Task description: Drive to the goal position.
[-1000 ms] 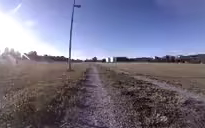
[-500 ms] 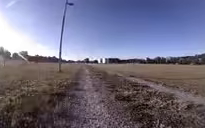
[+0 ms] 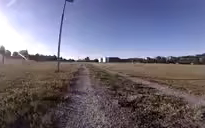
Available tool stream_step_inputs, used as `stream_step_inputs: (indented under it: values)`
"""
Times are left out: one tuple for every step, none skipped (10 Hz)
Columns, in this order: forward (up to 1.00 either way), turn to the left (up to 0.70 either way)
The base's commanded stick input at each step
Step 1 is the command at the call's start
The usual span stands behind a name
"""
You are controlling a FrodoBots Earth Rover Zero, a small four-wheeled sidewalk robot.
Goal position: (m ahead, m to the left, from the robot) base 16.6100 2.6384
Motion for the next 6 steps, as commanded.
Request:
stream_step_inputs:
  values:
    - [0.5,0.0]
    - [0.5,0.0]
    - [0.5,0.0]
    - [0.5,0.0]
    - [0.5,0.0]
    - [0.5,0.0]
